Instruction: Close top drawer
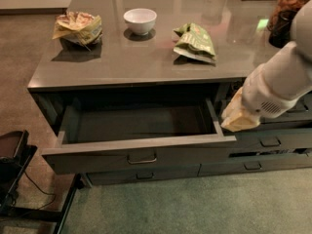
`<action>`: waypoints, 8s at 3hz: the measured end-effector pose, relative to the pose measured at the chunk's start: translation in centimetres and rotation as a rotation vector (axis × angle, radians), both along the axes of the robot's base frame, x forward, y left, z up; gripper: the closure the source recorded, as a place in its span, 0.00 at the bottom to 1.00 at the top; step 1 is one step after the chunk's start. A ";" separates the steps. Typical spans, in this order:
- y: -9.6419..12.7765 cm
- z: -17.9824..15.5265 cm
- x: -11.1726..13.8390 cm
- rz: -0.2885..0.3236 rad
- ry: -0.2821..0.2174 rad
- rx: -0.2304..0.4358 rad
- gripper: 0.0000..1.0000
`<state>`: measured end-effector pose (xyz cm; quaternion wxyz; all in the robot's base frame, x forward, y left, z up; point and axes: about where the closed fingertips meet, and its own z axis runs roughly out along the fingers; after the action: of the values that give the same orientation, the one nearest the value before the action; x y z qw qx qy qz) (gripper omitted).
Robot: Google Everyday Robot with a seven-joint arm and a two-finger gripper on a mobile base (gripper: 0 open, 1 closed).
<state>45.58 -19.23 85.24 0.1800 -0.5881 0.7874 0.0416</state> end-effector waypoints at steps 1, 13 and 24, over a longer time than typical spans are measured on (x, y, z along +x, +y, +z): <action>1.9 -6.5 0.5 0.028 0.086 0.063 0.89; 6.3 -22.3 4.7 0.058 -0.277 0.199 1.00; 10.6 -20.5 10.7 0.282 -0.270 0.301 0.81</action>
Offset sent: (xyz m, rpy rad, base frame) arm 0.0027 0.0562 -0.1814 0.2215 0.2617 0.0828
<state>56.28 -8.67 64.71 0.3613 -0.6590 0.6514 0.1041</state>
